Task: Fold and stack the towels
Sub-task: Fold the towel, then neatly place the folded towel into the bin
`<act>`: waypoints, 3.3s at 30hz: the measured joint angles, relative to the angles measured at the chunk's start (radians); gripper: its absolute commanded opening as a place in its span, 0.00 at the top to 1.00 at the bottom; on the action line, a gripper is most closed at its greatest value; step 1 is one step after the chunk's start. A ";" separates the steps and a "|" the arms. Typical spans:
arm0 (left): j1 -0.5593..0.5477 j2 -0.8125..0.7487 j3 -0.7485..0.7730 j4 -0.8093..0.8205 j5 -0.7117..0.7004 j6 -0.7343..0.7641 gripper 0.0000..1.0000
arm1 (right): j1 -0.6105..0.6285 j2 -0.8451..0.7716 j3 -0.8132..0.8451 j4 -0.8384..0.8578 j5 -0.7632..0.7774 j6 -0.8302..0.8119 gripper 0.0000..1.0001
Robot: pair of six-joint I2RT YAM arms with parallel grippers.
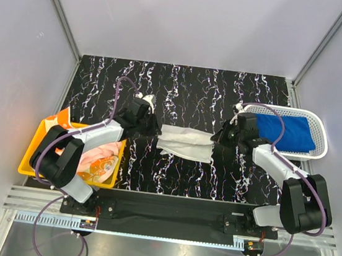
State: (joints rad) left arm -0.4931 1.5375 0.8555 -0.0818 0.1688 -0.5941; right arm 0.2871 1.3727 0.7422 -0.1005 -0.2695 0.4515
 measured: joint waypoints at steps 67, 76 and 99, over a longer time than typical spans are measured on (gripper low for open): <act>-0.189 0.051 -0.090 -0.038 -0.095 -0.107 1.00 | 0.155 -0.017 -0.219 0.035 0.103 0.314 0.67; -0.190 0.048 -0.084 -0.049 -0.099 -0.109 0.97 | 0.156 -0.128 -0.108 -0.133 0.226 0.288 0.42; -0.191 -0.121 -0.005 -0.208 -0.114 -0.053 0.95 | 0.225 0.248 0.077 -0.061 0.333 0.176 0.68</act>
State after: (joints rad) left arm -0.6838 1.4162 0.8505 -0.2901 0.0551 -0.6468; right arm 0.5121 1.6203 0.8196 -0.1619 0.0639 0.6277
